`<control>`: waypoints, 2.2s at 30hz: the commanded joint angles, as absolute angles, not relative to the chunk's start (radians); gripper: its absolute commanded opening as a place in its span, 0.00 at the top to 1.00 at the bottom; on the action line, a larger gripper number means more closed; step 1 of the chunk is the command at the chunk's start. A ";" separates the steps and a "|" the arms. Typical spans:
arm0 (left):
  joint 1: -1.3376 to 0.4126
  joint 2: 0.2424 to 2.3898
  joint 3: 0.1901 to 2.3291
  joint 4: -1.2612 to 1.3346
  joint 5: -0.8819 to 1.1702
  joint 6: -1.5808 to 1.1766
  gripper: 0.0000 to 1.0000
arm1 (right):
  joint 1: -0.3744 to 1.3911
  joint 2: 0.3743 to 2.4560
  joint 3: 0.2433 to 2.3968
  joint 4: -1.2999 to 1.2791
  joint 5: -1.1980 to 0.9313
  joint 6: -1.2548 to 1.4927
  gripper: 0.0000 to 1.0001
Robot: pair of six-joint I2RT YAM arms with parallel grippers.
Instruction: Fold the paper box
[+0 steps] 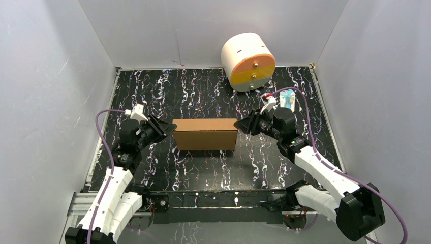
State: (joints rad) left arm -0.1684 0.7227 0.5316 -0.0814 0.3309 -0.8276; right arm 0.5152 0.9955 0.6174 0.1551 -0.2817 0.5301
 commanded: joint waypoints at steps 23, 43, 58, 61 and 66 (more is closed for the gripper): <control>-0.168 0.897 0.407 -0.144 0.488 -0.816 0.88 | 0.392 1.259 0.463 0.186 -0.427 0.445 0.67; -0.284 0.857 0.344 0.022 0.437 -0.972 0.78 | 0.312 1.239 0.532 0.219 -0.498 0.373 0.66; -0.224 0.928 0.198 -0.009 0.488 -1.015 0.99 | 0.280 1.272 0.554 0.206 -0.571 0.364 0.64; -0.224 0.934 0.177 -0.048 0.447 -1.013 1.00 | 0.280 1.282 0.581 0.175 -0.589 0.350 0.62; -0.224 0.894 0.096 -0.019 0.410 -1.091 1.00 | 0.280 1.278 0.616 0.147 -0.598 0.353 0.59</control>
State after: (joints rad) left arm -0.2028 0.8383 0.2977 0.4423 0.3824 -1.0992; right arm 0.2703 1.2316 0.6384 0.4110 -0.5842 0.4171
